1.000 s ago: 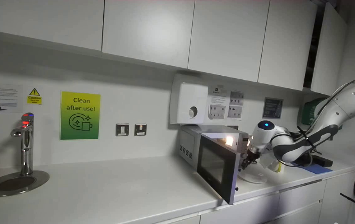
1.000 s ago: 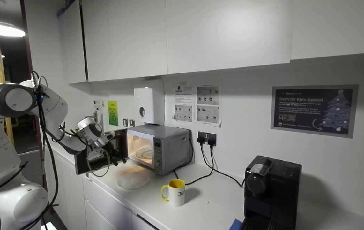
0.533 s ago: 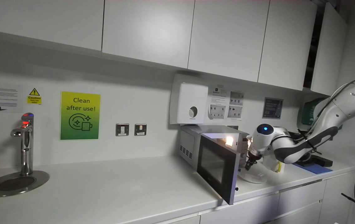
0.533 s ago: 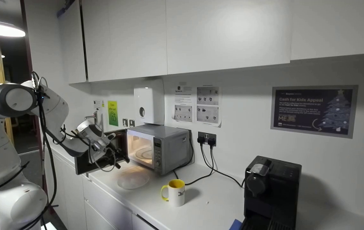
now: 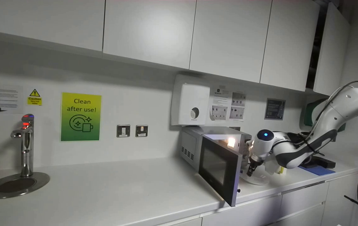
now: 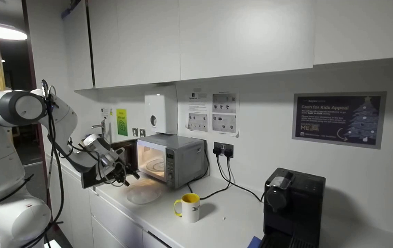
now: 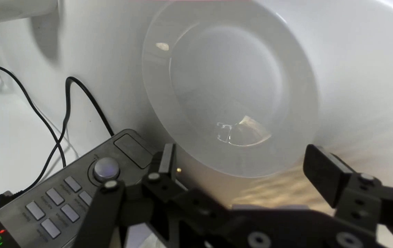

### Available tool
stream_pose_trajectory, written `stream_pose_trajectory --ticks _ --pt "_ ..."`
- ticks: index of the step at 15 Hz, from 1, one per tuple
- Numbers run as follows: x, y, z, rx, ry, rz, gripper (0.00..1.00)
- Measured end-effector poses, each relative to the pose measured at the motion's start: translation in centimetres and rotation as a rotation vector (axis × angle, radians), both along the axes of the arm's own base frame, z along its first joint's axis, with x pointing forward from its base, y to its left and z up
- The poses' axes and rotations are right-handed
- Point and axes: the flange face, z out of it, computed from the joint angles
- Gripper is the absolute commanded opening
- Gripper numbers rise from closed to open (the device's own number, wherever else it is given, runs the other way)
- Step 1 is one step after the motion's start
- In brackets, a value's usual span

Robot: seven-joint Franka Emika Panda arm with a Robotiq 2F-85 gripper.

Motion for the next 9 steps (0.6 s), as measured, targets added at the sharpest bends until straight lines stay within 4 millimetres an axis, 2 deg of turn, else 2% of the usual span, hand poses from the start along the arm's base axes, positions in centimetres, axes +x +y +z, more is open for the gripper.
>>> stream_pose_trajectory --ticks 9 --pt "-0.3 0.8 -2.5 -0.017 0.058 0.031 1.00"
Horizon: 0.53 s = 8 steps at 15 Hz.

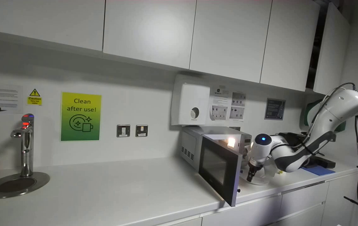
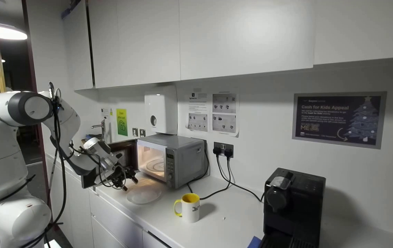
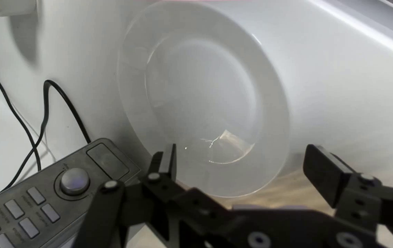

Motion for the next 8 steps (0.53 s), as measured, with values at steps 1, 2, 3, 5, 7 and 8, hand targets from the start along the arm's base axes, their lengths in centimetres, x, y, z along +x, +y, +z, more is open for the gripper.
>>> stream_pose_trajectory --ticks 1,2,3,5,7,8 --pt "0.0 0.0 -0.2 -0.005 0.008 0.007 1.00" --pt "0.0 0.0 -0.4 -0.010 0.017 0.015 1.00" --pt "0.0 0.0 -0.6 -0.014 0.026 0.023 1.00" --pt "0.0 0.0 -1.0 -0.025 0.043 0.039 1.00" --pt "0.0 -0.1 -1.2 -0.037 0.058 0.059 1.00" --pt "0.0 -0.2 -1.3 -0.046 0.064 0.072 1.00"
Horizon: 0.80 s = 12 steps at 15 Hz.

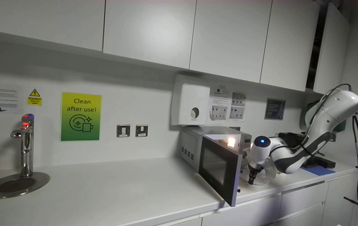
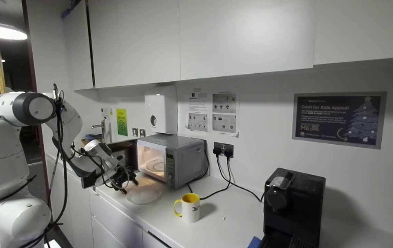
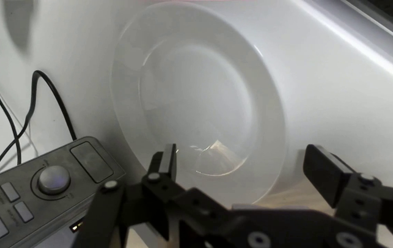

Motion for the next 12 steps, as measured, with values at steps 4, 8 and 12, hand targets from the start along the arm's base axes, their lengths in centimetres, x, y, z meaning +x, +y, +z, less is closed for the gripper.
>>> stream_pose_trajectory --ticks 4,8,12 --pt "0.1 -0.5 -0.4 -0.039 0.033 0.057 1.00" --pt "0.3 -1.1 -1.0 -0.073 0.060 0.095 1.00" --pt "0.5 -1.5 -1.2 -0.097 0.063 0.117 0.73"
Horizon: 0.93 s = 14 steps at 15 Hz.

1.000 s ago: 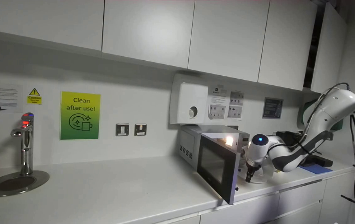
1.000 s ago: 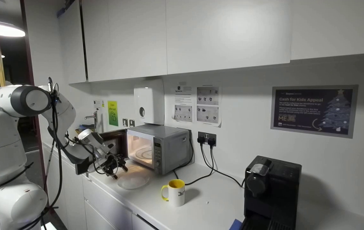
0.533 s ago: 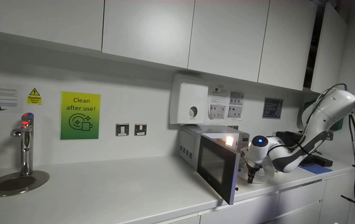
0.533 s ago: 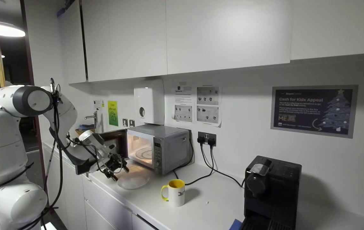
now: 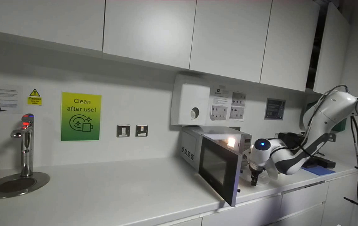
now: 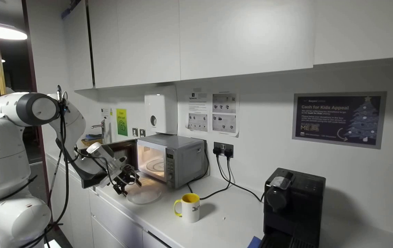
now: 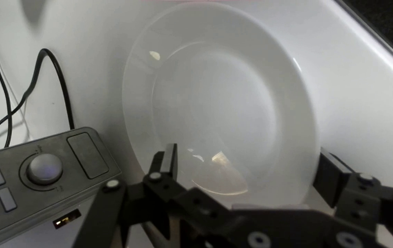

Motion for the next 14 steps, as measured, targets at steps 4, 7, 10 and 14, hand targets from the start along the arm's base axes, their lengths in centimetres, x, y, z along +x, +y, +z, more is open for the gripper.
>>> stream_pose_trajectory --ticks 4,7,10,14 --pt "0.08 -0.29 -0.14 -0.008 0.002 0.004 0.44" --pt "0.10 -0.42 -0.40 -0.008 0.008 0.001 0.21" --pt "0.11 -0.46 -0.61 -0.009 0.013 0.000 0.01" --pt "0.17 -0.48 -0.58 -0.009 0.012 -0.001 0.01"
